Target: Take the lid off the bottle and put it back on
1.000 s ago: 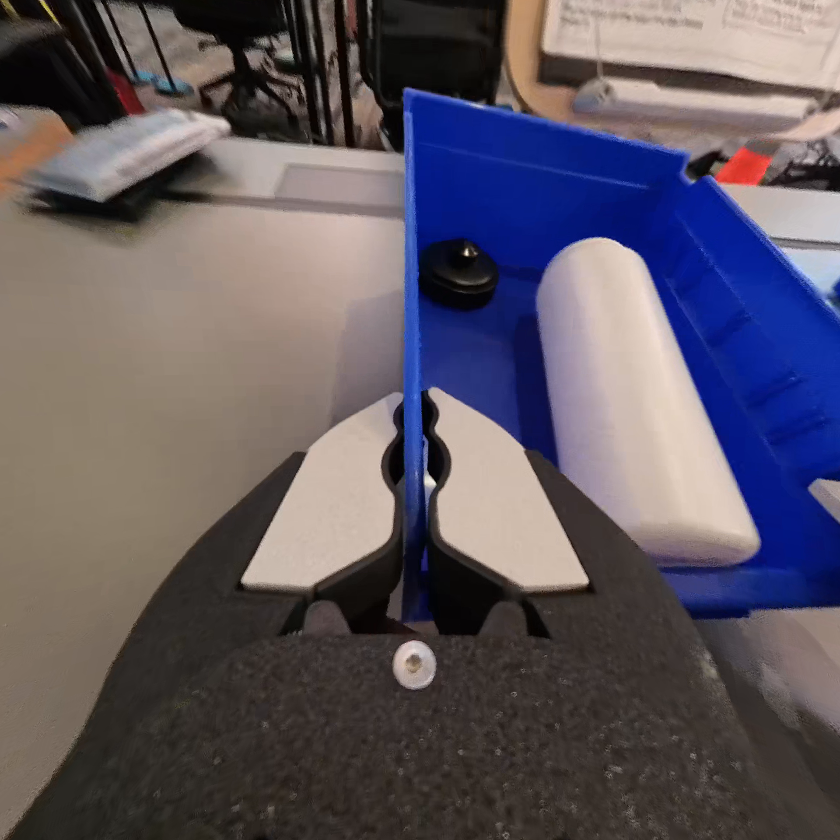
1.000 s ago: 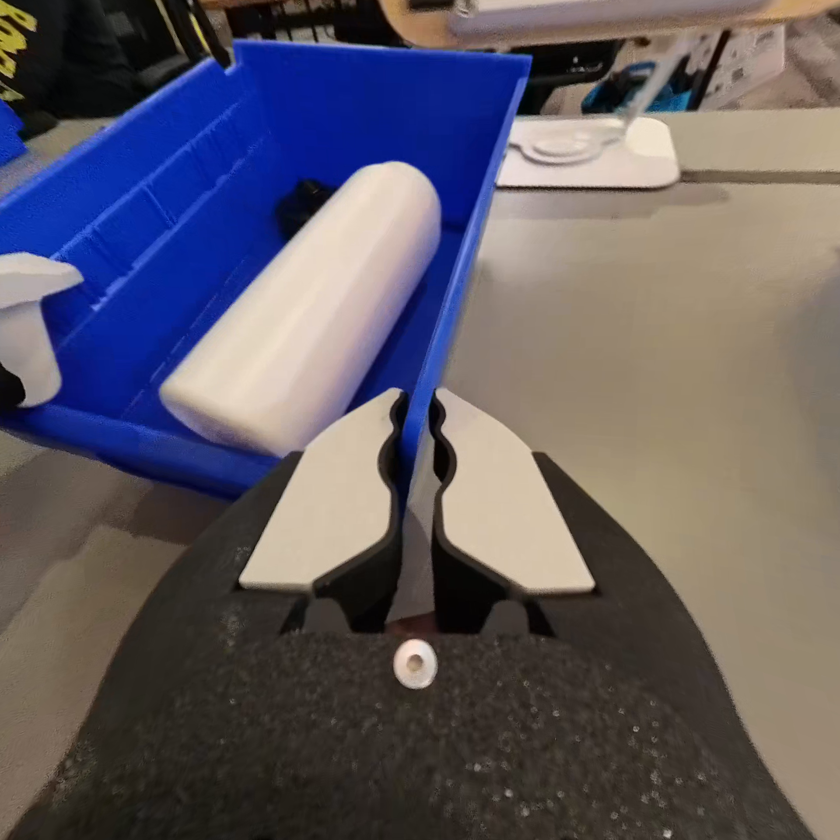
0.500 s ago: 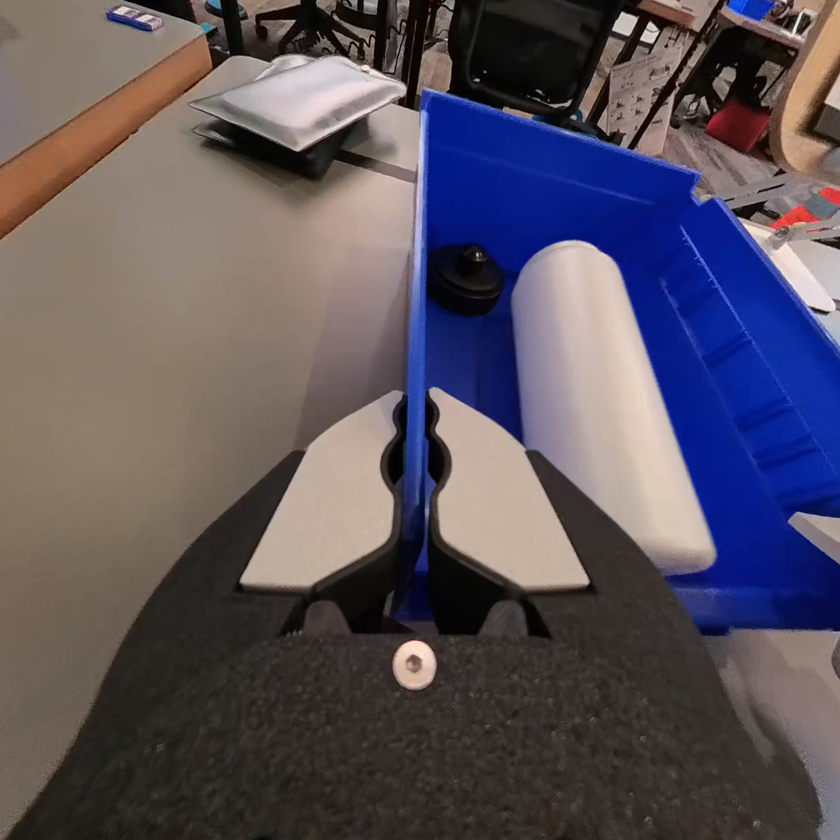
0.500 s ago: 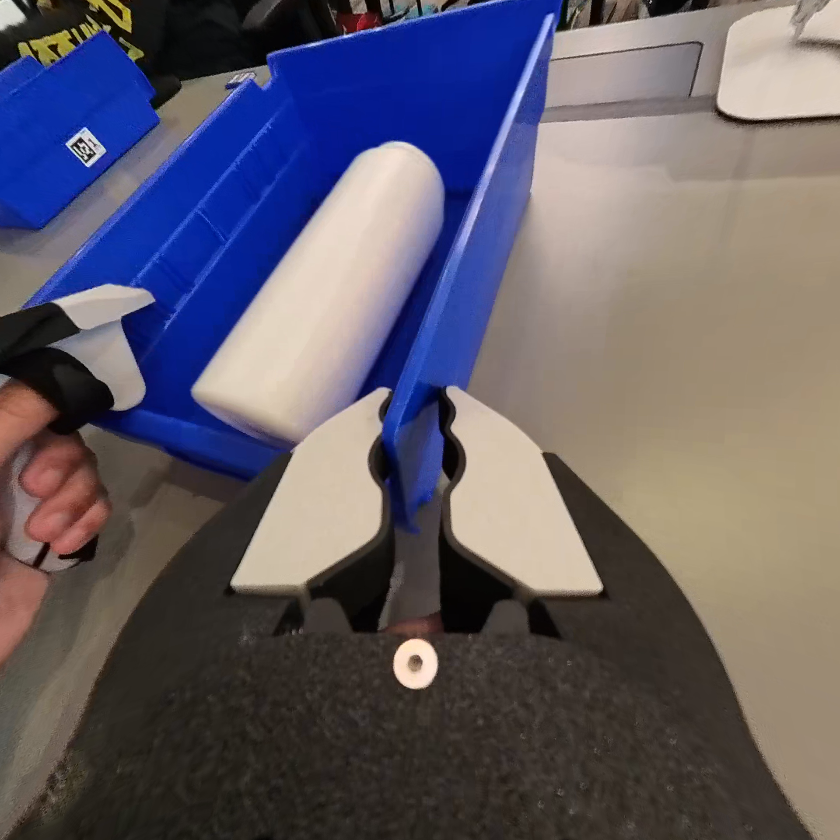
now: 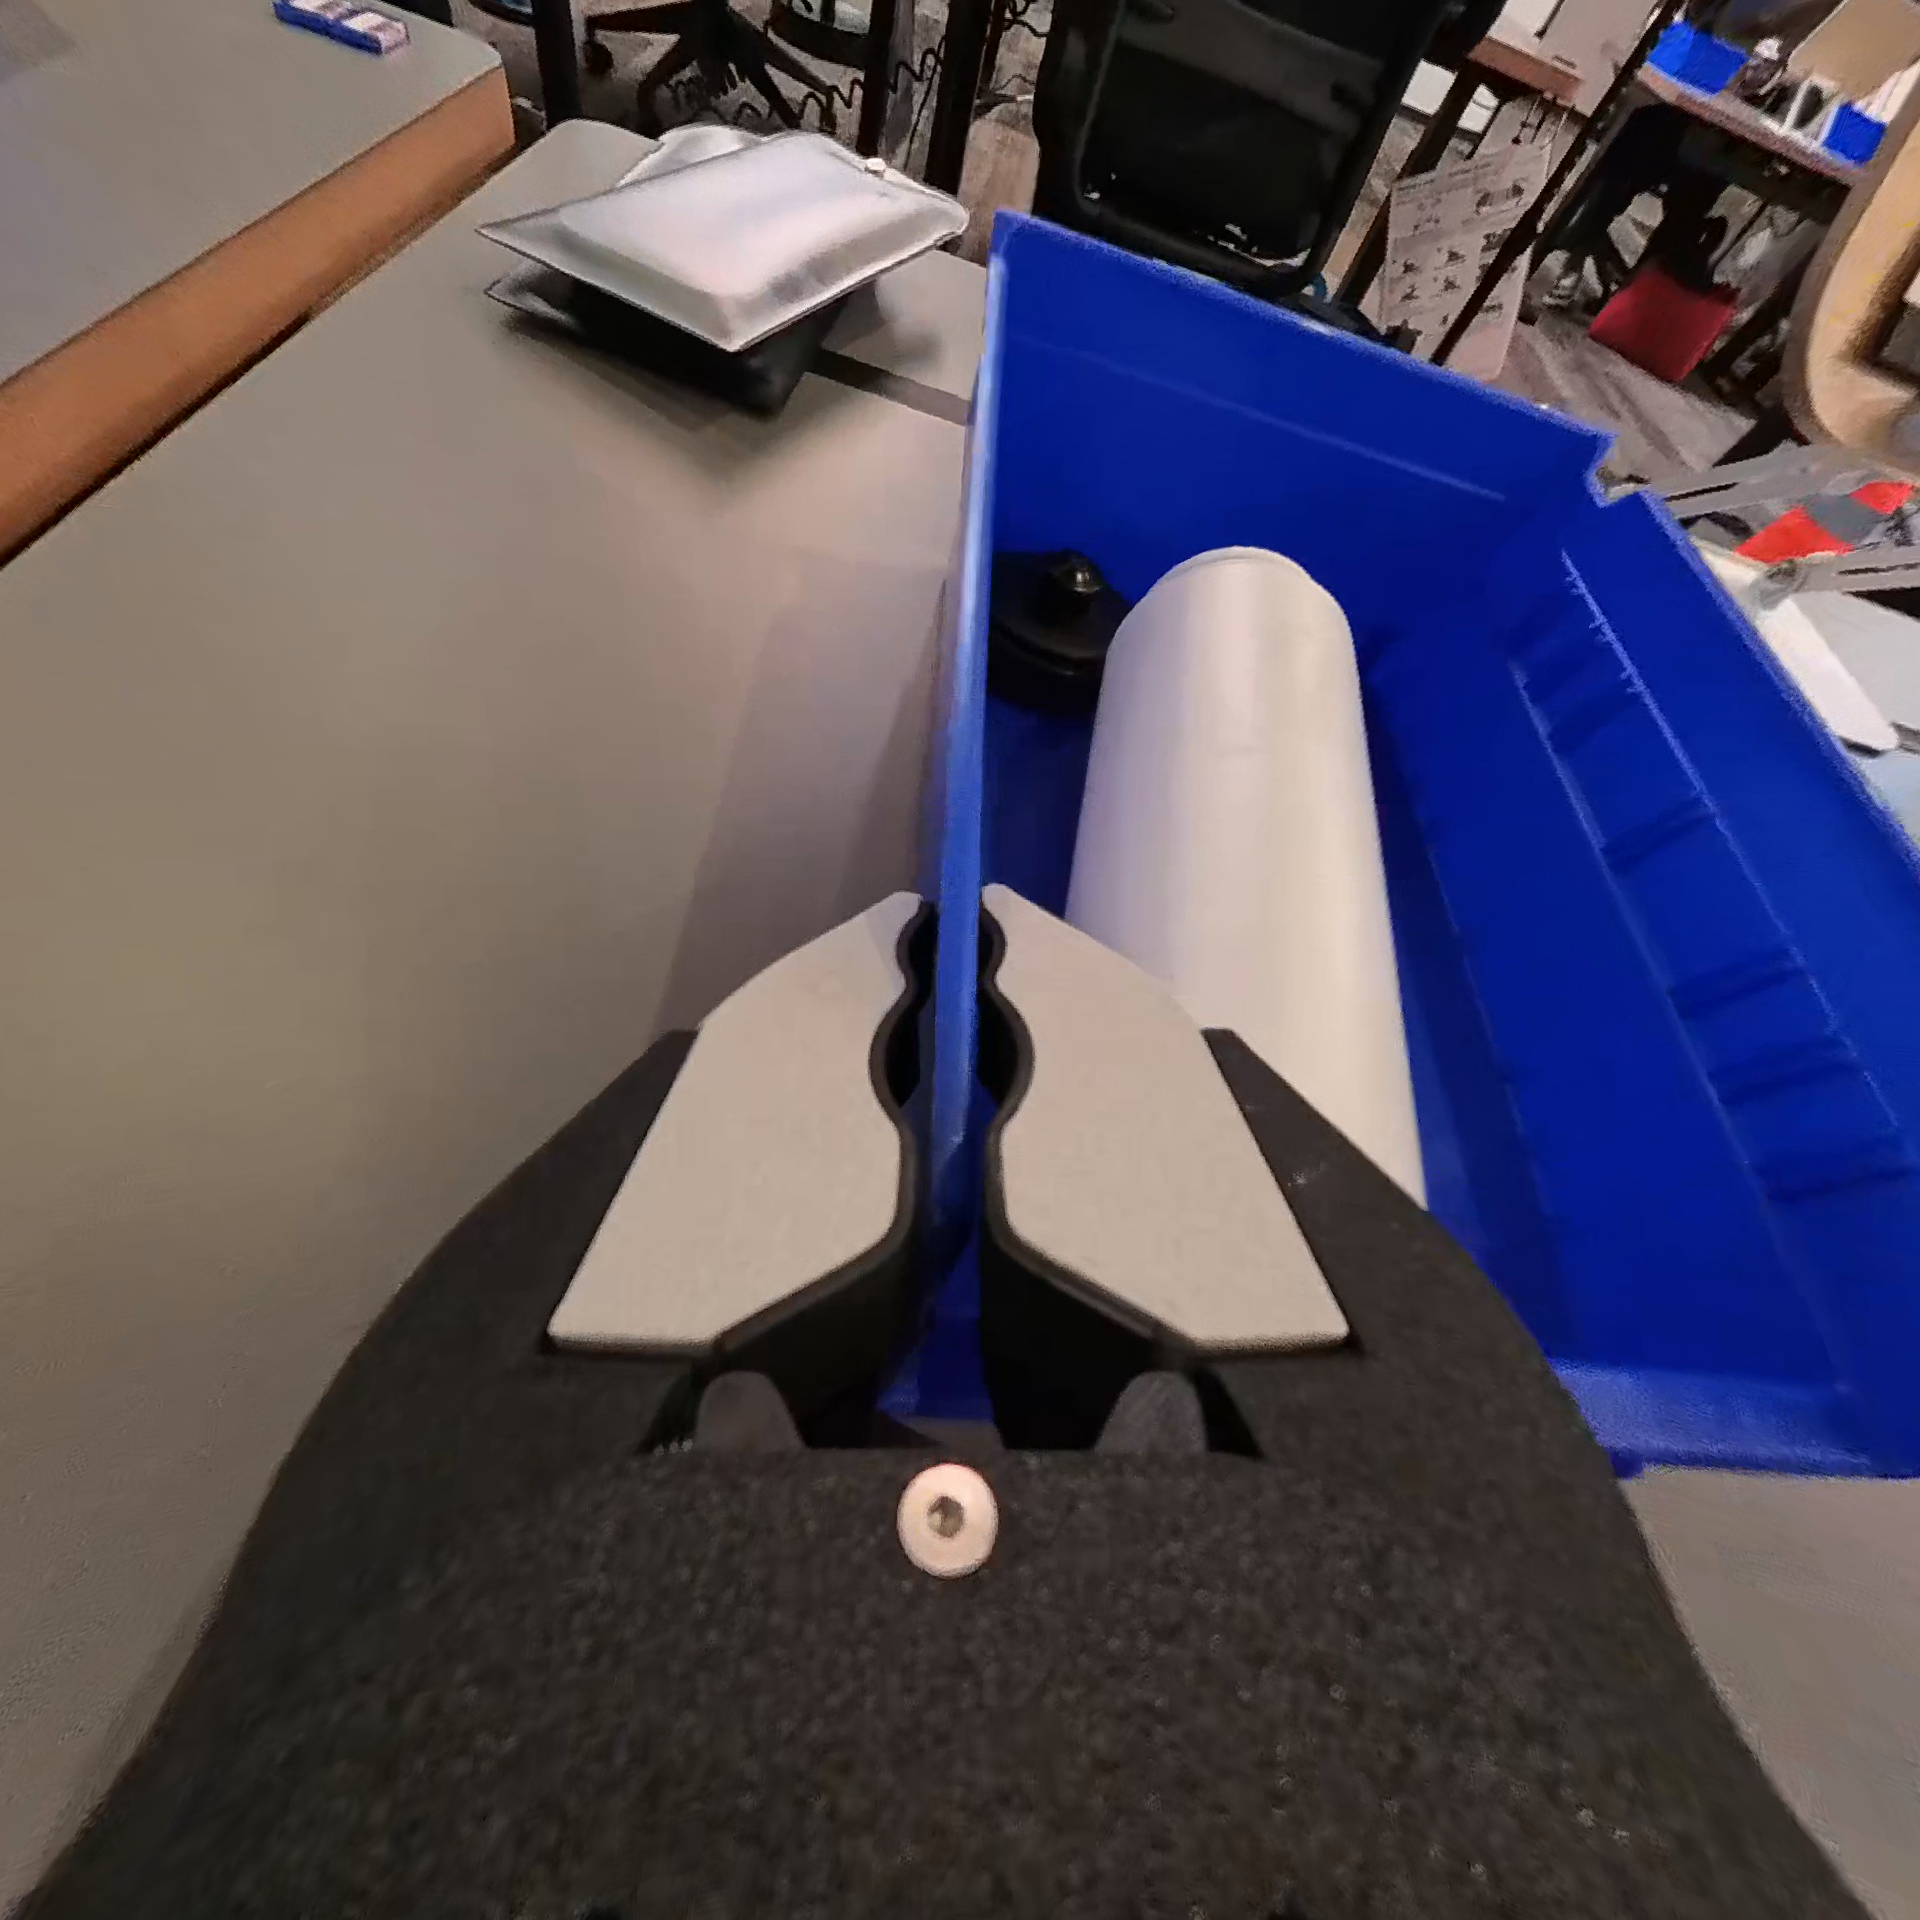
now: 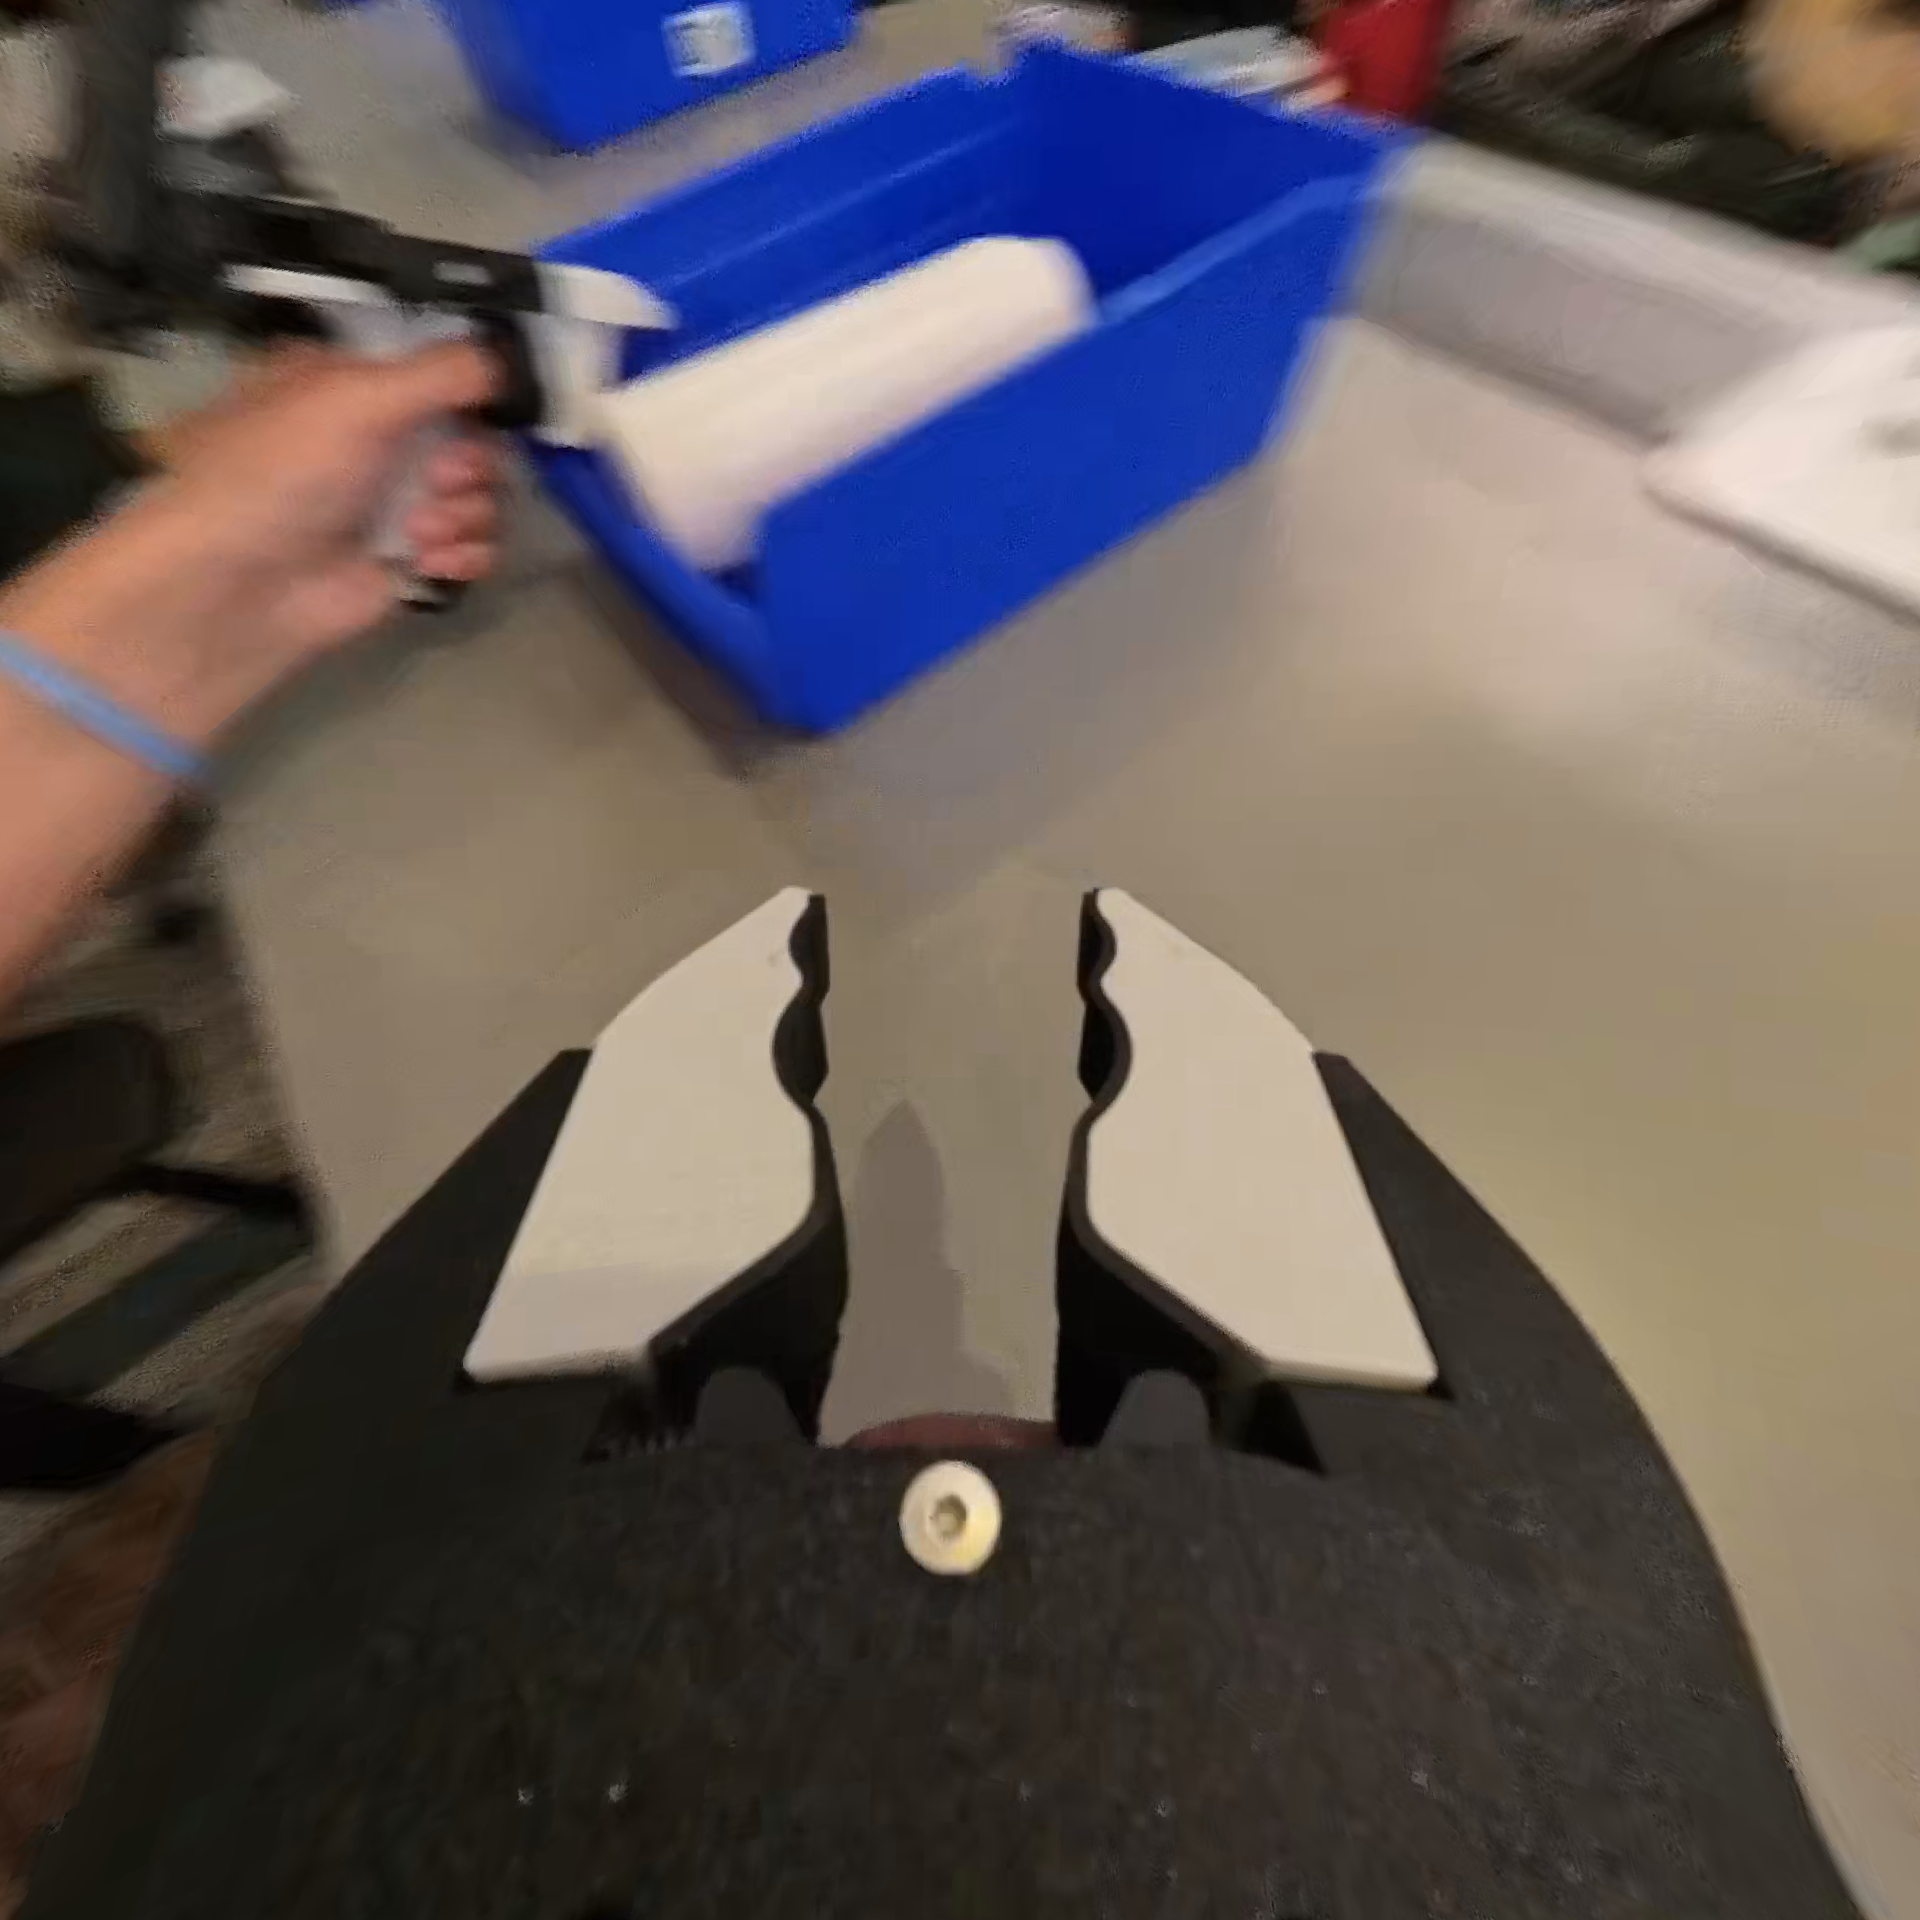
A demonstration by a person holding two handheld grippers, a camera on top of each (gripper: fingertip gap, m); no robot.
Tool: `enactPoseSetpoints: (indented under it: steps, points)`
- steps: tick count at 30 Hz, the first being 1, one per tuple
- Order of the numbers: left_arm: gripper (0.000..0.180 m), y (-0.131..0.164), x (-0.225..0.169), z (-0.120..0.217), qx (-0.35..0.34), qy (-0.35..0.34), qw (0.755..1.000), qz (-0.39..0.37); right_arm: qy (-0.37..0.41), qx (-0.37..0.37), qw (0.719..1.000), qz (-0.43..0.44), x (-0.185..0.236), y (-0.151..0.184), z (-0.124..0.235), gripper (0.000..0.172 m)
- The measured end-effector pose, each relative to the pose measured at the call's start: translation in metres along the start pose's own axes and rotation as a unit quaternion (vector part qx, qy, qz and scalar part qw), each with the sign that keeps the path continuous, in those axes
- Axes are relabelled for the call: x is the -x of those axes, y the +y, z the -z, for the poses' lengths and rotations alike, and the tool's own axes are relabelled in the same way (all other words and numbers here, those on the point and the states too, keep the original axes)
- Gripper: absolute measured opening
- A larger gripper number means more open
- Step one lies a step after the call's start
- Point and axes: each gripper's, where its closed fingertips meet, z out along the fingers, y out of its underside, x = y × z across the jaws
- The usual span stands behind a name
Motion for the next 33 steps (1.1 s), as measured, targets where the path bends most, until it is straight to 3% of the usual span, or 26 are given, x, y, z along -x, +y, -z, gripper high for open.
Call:
enactPoseSetpoints:
  steps: [4,6,9,14,15,16,18,22,31,33]
  points:
    - [0.005,-0.003,0.004,-0.004,-0.008,-0.033,0.999,0.002,0.262,-0.060,0.963,-0.020,-0.123,0.030,0.106,0.046]
    - [0.004,-0.005,0.003,-0.009,-0.007,-0.042,0.999,-0.013,0.320,-0.099,0.941,-0.053,-0.159,0.042,0.150,0.047]
    - [0.004,-0.007,0.002,-0.015,0.004,-0.035,0.999,-0.028,0.392,-0.074,0.915,-0.062,-0.197,0.066,0.188,0.066]
    - [0.005,-0.009,0.002,-0.018,0.005,-0.011,1.000,-0.028,0.398,0.009,0.912,-0.098,-0.220,0.111,0.164,0.063]
    - [0.005,-0.009,0.002,-0.018,0.006,-0.007,1.000,-0.028,0.409,0.025,0.908,-0.091,-0.224,0.117,0.160,0.050]
    - [0.005,-0.009,0.002,-0.018,0.006,-0.002,1.000,-0.029,0.407,0.028,0.909,-0.083,-0.224,0.118,0.156,0.023]
    - [0.005,-0.009,0.002,-0.017,0.004,0.006,1.000,-0.027,0.419,0.019,0.906,-0.065,-0.223,0.117,0.155,0.007]
    - [0.005,-0.008,0.002,-0.016,0.001,0.008,1.000,-0.023,0.410,-0.002,0.906,-0.107,-0.220,0.118,0.157,0.006]
    - [0.006,-0.007,-0.001,-0.009,0.016,0.018,1.000,-0.003,0.407,-0.013,0.907,-0.104,-0.218,0.119,0.160,0.006]
    - [0.038,-0.019,-0.011,0.005,0.006,0.055,0.998,0.015,0.412,-0.028,0.906,-0.097,-0.215,0.114,0.166,0.015]
